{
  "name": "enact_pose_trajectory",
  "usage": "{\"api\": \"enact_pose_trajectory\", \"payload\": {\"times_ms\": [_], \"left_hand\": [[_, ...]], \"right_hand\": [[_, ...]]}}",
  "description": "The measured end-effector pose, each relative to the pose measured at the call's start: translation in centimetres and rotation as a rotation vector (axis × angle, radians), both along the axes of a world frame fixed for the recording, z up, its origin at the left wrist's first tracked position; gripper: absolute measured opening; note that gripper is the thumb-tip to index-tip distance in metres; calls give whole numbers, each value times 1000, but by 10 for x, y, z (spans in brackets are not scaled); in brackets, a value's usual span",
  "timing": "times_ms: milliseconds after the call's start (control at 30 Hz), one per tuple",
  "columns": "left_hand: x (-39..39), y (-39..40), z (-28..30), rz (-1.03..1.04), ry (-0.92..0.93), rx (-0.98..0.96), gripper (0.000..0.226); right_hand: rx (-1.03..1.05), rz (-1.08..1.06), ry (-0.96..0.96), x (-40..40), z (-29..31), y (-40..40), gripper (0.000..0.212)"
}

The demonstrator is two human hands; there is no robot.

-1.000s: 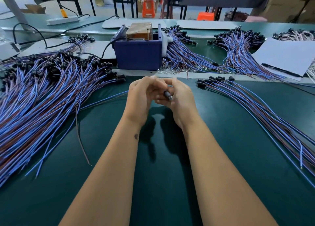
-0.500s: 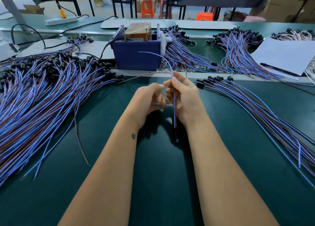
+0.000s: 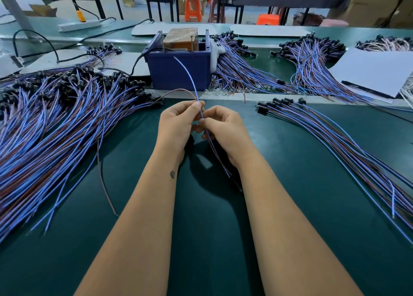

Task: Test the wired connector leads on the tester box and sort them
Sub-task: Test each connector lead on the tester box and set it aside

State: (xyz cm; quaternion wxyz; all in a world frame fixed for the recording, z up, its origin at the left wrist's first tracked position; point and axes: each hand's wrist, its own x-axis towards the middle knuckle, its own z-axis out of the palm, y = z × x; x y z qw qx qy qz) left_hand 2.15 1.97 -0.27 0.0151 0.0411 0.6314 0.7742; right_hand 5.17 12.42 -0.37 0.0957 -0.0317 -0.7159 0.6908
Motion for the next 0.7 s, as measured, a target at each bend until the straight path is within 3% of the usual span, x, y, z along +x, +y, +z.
{"api": "enact_pose_trajectory", "payload": {"times_ms": [167, 333, 467, 700], "left_hand": [[1, -1, 1, -66, -4, -62, 22], [-1, 2, -4, 49, 40, -126, 18], [-2, 1, -6, 127, 163, -254, 22], [-1, 1, -3, 166, 113, -185, 23]], "right_hand": [[-15, -29, 34, 2, 0, -2, 11], [3, -77, 49, 3, 1, -1, 4], [-13, -156, 44, 3, 2, 0, 13], [-207, -264, 55, 1, 4, 9, 11]]}}
